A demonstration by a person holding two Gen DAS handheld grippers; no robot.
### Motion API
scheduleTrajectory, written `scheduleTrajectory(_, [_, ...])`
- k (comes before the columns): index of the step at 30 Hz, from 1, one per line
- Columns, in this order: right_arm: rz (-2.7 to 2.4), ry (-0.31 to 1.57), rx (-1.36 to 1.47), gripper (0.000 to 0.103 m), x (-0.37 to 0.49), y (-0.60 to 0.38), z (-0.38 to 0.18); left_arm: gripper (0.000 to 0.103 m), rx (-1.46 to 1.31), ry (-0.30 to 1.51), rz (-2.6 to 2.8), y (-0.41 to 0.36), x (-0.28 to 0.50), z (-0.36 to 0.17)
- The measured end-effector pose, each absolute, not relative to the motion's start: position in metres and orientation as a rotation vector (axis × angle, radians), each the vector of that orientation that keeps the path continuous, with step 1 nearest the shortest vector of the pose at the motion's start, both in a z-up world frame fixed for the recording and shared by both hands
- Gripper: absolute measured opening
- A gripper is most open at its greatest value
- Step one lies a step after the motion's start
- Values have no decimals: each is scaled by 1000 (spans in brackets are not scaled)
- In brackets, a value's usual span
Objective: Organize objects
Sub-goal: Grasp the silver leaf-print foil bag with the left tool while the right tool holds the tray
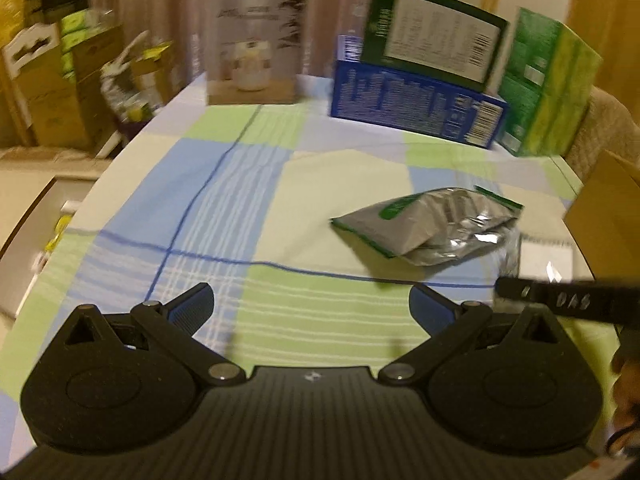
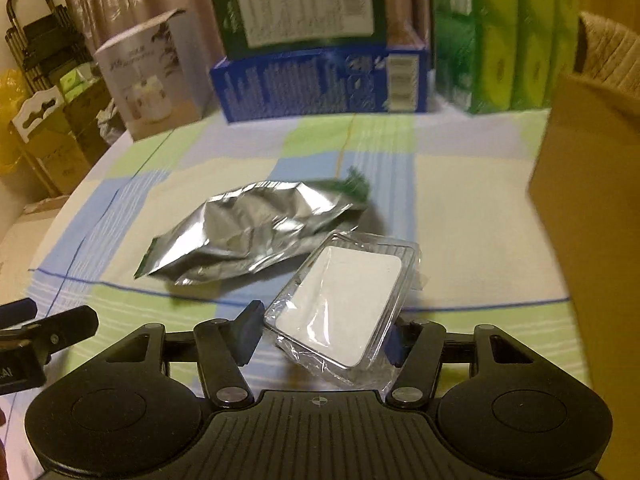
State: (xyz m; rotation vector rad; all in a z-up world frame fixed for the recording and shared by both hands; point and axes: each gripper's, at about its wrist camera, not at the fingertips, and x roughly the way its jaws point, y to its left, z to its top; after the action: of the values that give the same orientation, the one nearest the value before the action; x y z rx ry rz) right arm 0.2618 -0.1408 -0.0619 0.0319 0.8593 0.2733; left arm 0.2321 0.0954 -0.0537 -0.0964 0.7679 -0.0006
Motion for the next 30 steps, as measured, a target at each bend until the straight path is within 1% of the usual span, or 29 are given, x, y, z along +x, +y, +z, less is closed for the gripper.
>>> scheduleTrajectory(3, [265, 867, 29, 56, 262, -154, -61, 102, -45, 750, -92, 87, 239, -50])
scheduleTrajectory(9, [224, 854, 17, 56, 264, -172, -60, 101, 197, 754, -256, 56, 272, -44])
scheduleTrajectory(10, [220, 852, 23, 56, 265, -174, -60, 99, 239, 763, -296, 49, 279, -44])
scheduleTrajectory(13, [220, 860, 46, 56, 269, -178, -62, 97, 339, 763, -407, 31, 293, -47])
scheduleTrajectory(16, [238, 843, 39, 56, 271, -173, -62, 92, 386, 790, -451, 18, 312, -54])
scheduleTrajectory(24, [182, 836, 39, 56, 276, -173, -65, 89, 557, 819, -540, -16, 336, -75])
scheduleTrajectory(25, [181, 837, 42, 56, 277, -173, -65, 85, 565, 830, -542, -18, 340, -77])
scheduleTrajectory(27, [175, 841, 53, 56, 278, -175, -66, 82, 584, 848, -536, -23, 348, -81])
scheduleTrajectory(29, [173, 846, 68, 56, 279, -177, -67, 72, 594, 855, -518, -25, 354, -82])
scheduleTrajectory(30, [173, 848, 72, 56, 279, -178, -67, 71, 593, 862, -514, -25, 357, -82])
